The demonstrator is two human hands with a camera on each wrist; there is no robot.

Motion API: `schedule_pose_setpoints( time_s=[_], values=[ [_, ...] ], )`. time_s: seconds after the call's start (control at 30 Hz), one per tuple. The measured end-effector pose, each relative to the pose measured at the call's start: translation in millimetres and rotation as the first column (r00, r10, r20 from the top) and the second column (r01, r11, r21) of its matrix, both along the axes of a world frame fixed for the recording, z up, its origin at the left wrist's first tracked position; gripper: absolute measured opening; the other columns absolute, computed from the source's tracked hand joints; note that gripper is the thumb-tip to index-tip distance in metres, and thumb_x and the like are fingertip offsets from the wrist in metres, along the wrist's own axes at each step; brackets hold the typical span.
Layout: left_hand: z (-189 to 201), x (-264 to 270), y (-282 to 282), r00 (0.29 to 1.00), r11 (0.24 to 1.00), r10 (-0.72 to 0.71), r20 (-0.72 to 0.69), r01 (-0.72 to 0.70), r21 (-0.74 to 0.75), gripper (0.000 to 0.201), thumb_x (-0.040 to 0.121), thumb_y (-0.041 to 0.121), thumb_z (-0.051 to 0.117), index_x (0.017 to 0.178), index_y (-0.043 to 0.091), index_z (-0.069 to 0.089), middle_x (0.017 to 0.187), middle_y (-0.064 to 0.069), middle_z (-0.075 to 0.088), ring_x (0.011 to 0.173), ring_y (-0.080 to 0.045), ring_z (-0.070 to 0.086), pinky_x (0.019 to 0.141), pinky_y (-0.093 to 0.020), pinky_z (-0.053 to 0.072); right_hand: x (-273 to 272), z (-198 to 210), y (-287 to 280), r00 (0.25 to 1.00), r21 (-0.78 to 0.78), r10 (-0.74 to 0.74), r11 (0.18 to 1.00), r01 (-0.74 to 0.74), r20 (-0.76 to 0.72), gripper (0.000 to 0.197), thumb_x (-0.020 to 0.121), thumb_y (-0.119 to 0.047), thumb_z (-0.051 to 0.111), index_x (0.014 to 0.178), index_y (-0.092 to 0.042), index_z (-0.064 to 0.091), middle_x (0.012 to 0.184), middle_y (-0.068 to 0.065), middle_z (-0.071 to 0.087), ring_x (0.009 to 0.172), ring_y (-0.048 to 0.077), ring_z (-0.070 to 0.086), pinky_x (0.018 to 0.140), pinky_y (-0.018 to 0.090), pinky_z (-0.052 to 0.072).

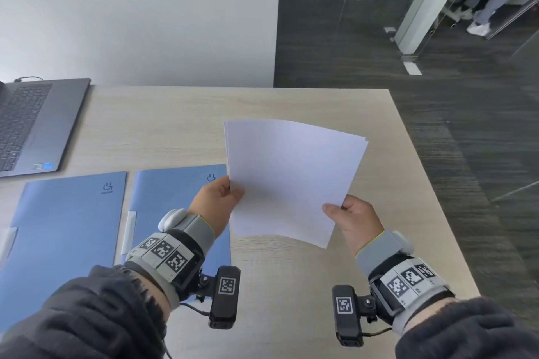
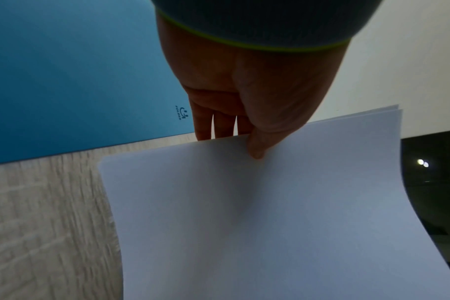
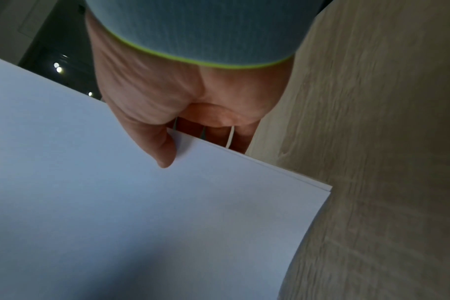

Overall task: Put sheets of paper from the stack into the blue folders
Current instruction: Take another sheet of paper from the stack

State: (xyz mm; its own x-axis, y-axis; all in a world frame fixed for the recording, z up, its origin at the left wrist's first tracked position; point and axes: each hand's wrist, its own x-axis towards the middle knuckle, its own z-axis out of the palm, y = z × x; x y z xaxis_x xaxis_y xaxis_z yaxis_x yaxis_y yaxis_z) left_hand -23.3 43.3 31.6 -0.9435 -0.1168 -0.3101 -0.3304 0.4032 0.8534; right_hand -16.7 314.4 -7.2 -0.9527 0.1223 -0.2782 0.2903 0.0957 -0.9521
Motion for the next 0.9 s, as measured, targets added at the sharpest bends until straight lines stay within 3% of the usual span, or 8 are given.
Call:
schedule_pose_setpoints(
  time_s=[0.1,0.2,0.43,0.53,0.6,0.7,0.83,0.9],
  values=[
    [-3.2,2.7,-1.0,1.000,1.000,-0.001,0.016,0.001,0.009,0.018,0.095,0.028,0.056,0.093,0.038,0.071,0.094,0.001,0.077,0.086,-0.027,0.069,0.091,-0.050,0.054,2.2,2.1,-0.6,1.000,0.022,0.014,1.000,-0.014,-0.004,0.011,0.082,-0.005,0.069,0.074,-0.009,0.075,0.083,0.011,0.075,0.080,0.020,0.064,0.084,0.039,0.052],
    [-2.9,2.5,-0.8,1.000,0.999,0.031,0.005,-0.031,0.027,0.019,0.096,0.027,0.057,0.092,0.041,0.070,0.095,0.014,0.076,0.096,-0.016,0.070,0.094,-0.041,0.054,2.4,3.0,-1.5,1.000,0.009,-0.003,1.000,0.003,-0.012,0.020,0.083,-0.001,0.069,0.071,-0.015,0.076,0.077,-0.004,0.076,0.079,0.018,0.066,0.081,0.034,0.052],
    [-5.2,8.8,1.5,0.997,1.000,-0.023,0.073,0.024,-0.010,0.021,0.096,0.031,0.054,0.093,0.046,0.068,0.094,0.013,0.077,0.100,-0.032,0.069,0.090,-0.044,0.053,7.1,0.8,-1.3,0.999,0.005,0.032,0.999,-0.032,0.025,0.018,0.084,-0.003,0.069,0.086,-0.018,0.077,0.088,-0.008,0.079,0.090,0.016,0.073,0.084,0.030,0.052],
    [-5.5,12.0,4.4,0.995,0.999,-0.046,0.085,0.048,-0.025,0.021,0.098,0.030,0.052,0.093,0.047,0.064,0.096,0.019,0.073,0.099,-0.020,0.069,0.083,-0.031,0.051,7.9,-1.2,-1.5,0.999,0.008,0.023,1.000,-0.023,0.030,0.017,0.084,-0.003,0.070,0.084,-0.019,0.077,0.085,-0.011,0.078,0.089,0.015,0.072,0.085,0.030,0.052],
    [-6.6,12.8,5.2,0.996,0.998,-0.050,0.076,0.052,-0.030,0.023,0.098,0.031,0.051,0.092,0.047,0.065,0.095,0.013,0.075,0.093,-0.020,0.069,0.082,-0.033,0.051,7.7,-1.7,-1.1,0.999,0.018,0.022,1.000,-0.022,0.028,0.018,0.084,-0.004,0.069,0.081,-0.020,0.077,0.082,-0.014,0.078,0.085,0.010,0.072,0.082,0.026,0.050],
    [-10.5,13.2,4.3,0.997,0.999,-0.047,0.054,0.049,-0.024,0.022,0.097,0.033,0.050,0.095,0.046,0.067,0.102,-0.013,0.073,0.077,-0.019,0.058,0.080,-0.038,0.051,7.4,-2.6,-0.3,1.000,0.021,0.021,1.000,-0.021,0.017,0.018,0.085,-0.004,0.069,0.080,-0.020,0.077,0.081,-0.014,0.077,0.083,0.008,0.071,0.080,0.023,0.050],
    [-14.6,12.0,4.9,0.991,0.993,-0.079,0.108,0.088,-0.074,0.021,0.098,0.028,0.048,0.098,0.035,0.068,0.102,-0.017,0.072,0.075,-0.019,0.056,0.076,-0.039,0.053,8.8,-6.6,1.7,0.999,0.018,0.021,1.000,-0.022,0.044,0.018,0.085,-0.003,0.069,0.082,-0.020,0.076,0.080,-0.014,0.076,0.086,0.013,0.071,0.080,0.024,0.050],
    [-17.2,11.7,5.5,0.988,0.992,-0.082,0.132,0.094,-0.087,0.021,0.099,0.025,0.047,0.101,0.026,0.068,0.101,-0.020,0.072,0.074,-0.021,0.056,0.068,-0.032,0.049,10.0,-7.5,3.1,0.998,0.011,0.022,1.000,-0.023,0.063,0.021,0.085,-0.001,0.068,0.081,-0.020,0.075,0.078,-0.014,0.077,0.084,0.013,0.071,0.080,0.026,0.050]
  ],
)
